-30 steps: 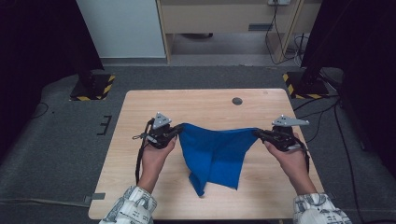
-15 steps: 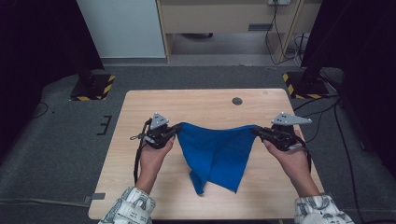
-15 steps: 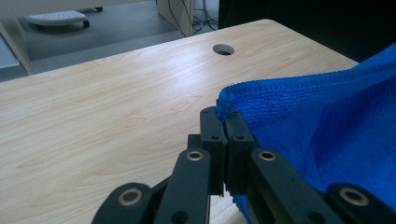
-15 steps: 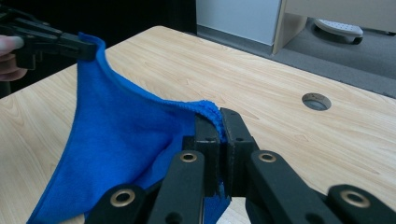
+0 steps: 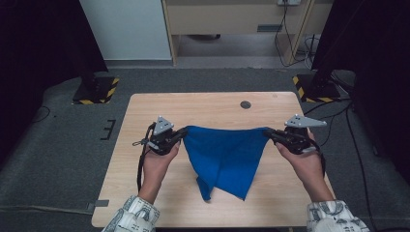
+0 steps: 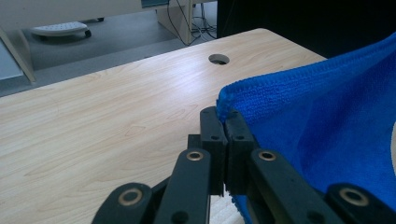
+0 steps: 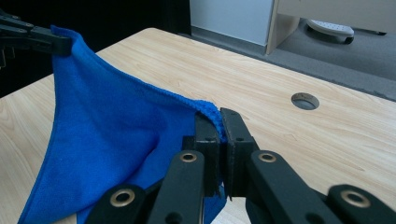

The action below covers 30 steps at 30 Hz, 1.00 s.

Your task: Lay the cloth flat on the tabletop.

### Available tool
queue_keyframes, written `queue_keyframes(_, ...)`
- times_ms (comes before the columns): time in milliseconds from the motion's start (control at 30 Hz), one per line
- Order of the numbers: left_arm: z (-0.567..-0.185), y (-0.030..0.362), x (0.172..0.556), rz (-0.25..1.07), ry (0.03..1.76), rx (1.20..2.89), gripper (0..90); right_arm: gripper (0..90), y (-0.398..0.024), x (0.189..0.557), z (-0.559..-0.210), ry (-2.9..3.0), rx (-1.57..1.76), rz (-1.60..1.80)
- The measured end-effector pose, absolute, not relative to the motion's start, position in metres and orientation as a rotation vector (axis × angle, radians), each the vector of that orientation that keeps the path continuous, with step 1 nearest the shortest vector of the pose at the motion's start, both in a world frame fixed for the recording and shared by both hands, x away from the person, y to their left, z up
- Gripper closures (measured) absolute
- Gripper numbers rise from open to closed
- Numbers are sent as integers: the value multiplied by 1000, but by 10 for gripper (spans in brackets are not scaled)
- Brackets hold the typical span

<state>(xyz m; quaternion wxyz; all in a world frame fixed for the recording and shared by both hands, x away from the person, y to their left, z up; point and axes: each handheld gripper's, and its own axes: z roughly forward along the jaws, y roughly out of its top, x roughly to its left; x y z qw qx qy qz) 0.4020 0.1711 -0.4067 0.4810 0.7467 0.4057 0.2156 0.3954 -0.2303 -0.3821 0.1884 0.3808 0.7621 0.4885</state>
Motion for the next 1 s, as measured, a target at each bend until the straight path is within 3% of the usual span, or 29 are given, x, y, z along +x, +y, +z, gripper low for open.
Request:
queue_keyframes(500,-386,172,385,537,928,1800,879,867,-233,378,-359,2111,1022,1401)
queue_keyframes(1000,-351,171,343,544,839,1777,878,867,-244,348,-324,2091,955,1402)
